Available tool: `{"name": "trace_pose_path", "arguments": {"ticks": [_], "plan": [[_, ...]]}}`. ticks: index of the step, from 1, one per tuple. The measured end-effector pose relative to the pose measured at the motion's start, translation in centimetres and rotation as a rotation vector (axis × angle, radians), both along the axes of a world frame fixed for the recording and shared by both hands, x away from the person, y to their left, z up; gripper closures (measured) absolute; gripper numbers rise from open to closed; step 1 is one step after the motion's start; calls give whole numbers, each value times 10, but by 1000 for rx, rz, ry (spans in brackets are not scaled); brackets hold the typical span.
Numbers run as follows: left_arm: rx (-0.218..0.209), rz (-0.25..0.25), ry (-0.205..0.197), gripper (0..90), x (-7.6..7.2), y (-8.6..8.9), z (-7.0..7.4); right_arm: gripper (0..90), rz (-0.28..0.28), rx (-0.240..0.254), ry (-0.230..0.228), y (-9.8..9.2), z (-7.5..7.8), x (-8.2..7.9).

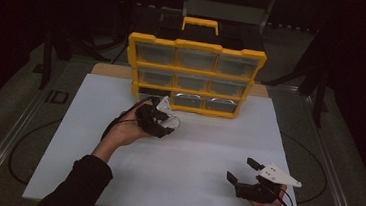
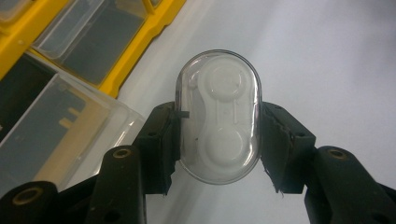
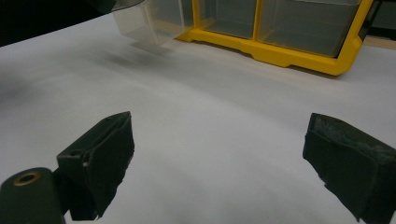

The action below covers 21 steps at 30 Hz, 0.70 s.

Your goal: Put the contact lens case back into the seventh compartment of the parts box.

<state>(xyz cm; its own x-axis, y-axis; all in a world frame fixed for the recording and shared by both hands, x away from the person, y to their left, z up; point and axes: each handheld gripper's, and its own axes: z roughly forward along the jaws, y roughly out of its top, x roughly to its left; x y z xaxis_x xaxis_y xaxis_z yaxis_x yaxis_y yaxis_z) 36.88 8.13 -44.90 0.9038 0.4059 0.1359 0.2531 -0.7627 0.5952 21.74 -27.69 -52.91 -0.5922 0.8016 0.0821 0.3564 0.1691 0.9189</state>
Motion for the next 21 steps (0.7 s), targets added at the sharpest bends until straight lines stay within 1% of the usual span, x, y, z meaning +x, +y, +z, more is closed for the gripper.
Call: {"name": "trace_pose_path", "arguments": {"ticks": [12,21], "plan": [[-8,4,-15,499,2,4,9,84,-1,-3,1,0,0,0],[-6,11,-28,499,5,9,15,84,0,-1,-1,0,0,0]]}}
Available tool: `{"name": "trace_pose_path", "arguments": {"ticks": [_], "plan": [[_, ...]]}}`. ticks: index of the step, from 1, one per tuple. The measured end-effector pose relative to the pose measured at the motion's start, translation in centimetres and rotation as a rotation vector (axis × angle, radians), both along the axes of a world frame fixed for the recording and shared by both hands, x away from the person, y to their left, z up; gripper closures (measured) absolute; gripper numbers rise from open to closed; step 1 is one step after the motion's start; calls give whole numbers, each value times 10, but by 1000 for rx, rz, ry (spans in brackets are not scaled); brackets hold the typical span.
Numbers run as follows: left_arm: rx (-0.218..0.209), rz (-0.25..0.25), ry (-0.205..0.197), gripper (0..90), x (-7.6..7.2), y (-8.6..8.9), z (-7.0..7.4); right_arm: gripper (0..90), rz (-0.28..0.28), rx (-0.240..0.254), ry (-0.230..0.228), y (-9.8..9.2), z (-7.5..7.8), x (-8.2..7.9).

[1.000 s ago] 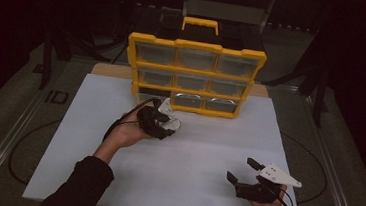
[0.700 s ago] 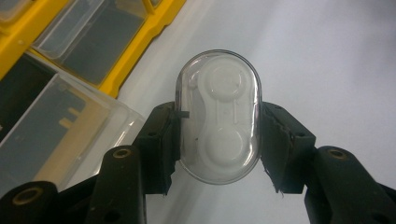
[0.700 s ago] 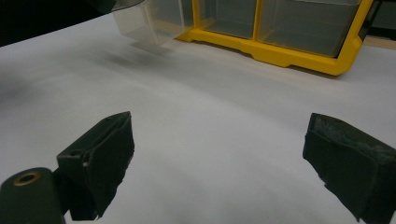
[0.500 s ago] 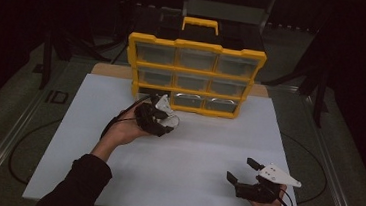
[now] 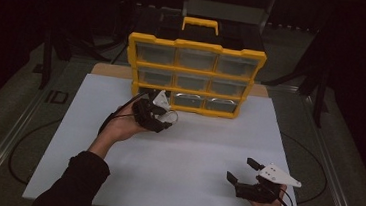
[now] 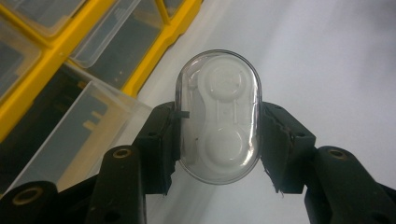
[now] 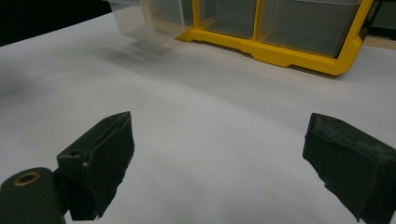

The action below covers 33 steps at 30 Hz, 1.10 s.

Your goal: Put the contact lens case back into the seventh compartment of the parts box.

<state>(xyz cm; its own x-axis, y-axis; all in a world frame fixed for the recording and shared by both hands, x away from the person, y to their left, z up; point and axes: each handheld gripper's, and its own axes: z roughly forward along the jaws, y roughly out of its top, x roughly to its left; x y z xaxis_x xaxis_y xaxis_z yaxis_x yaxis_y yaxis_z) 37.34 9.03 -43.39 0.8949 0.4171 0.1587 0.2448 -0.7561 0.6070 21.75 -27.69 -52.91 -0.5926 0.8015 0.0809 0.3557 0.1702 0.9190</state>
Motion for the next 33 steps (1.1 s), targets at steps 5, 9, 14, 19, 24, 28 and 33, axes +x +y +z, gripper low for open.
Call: {"name": "trace_pose_path", "arguments": {"ticks": [5,9,14,19,24,28,33], "plan": [[-4,13,-4,498,2,5,1,84,-1,-2,1,0,0,0],[5,21,-5,499,4,8,2,84,-1,-3,1,0,0,0],[1,28,-8,499,5,10,2,84,-1,-2,3,0,0,0],[4,40,-12,498,7,13,3,84,-1,-2,2,0,0,0],[3,56,-15,498,9,17,4,84,-1,-2,3,0,0,0],[0,71,-16,499,12,20,5,84,-1,-2,3,0,0,0],[6,87,-18,498,15,24,7,84,0,-3,4,1,0,0]]}}
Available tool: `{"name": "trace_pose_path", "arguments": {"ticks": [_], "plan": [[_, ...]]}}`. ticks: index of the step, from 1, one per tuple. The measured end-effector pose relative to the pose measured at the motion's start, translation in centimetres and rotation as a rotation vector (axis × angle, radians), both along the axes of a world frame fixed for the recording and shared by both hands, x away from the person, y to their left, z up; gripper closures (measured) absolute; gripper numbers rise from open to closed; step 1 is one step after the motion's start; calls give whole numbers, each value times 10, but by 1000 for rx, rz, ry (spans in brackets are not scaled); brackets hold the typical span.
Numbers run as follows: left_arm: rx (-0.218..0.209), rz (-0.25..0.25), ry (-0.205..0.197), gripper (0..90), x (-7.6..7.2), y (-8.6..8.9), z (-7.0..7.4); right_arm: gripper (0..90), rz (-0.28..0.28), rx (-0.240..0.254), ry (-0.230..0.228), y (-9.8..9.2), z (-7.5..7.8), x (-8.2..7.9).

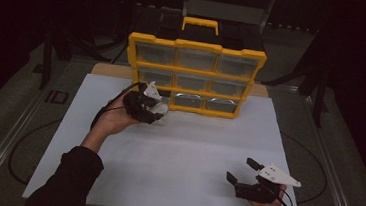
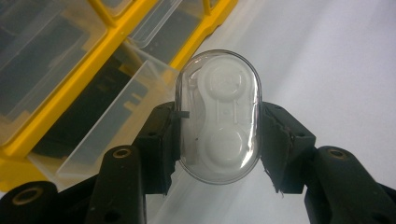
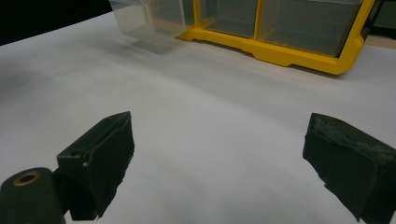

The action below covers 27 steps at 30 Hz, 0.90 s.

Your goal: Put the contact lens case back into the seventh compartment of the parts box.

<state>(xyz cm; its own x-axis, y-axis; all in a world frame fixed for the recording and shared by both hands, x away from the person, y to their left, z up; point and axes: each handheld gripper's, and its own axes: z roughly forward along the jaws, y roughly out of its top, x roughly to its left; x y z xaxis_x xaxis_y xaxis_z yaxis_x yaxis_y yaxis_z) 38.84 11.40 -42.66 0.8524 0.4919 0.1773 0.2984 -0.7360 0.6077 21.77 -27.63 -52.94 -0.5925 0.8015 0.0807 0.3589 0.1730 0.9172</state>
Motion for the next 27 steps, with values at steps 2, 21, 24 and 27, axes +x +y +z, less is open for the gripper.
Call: {"name": "trace_pose_path", "arguments": {"ticks": [2,21,24,27], "plan": [[1,3,1,498,1,1,1,84,1,0,0,0,0,0],[11,75,-7,498,16,13,5,84,4,3,4,0,-1,1],[14,87,-2,498,18,14,4,84,5,3,3,0,-1,1],[17,101,2,498,20,16,3,84,4,4,3,0,-1,1]]}}
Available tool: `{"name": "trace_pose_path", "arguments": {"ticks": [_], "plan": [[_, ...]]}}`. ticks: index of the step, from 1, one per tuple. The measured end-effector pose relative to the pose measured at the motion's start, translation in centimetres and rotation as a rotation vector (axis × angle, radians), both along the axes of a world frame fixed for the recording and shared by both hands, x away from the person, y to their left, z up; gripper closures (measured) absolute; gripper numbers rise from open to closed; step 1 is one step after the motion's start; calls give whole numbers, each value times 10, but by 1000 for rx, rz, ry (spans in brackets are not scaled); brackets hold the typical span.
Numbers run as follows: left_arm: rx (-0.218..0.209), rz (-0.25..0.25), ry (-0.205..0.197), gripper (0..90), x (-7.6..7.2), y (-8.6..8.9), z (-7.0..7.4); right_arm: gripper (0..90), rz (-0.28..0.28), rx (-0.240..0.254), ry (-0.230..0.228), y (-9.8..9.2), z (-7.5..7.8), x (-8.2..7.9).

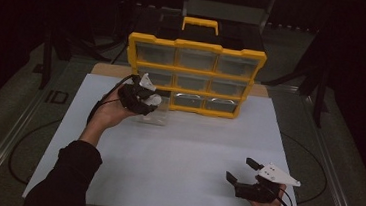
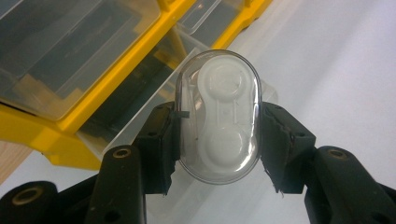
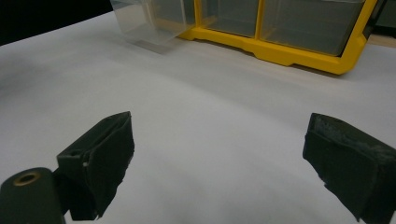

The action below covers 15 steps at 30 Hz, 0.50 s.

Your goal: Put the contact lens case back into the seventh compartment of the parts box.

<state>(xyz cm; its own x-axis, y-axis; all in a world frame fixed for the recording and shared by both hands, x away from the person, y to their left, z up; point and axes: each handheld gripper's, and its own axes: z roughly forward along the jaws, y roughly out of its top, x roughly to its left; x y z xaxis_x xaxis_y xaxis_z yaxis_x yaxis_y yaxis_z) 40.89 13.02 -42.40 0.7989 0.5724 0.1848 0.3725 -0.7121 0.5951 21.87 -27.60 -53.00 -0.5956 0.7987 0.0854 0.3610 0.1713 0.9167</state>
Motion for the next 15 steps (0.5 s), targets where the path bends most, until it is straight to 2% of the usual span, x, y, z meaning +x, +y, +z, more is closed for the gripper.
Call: {"name": "trace_pose_path", "arguments": {"ticks": [2,15], "plan": [[-11,11,5,498,2,1,0,84,1,-1,1,0,0,0],[0,61,27,498,9,5,-6,85,3,-4,0,1,0,0]]}}
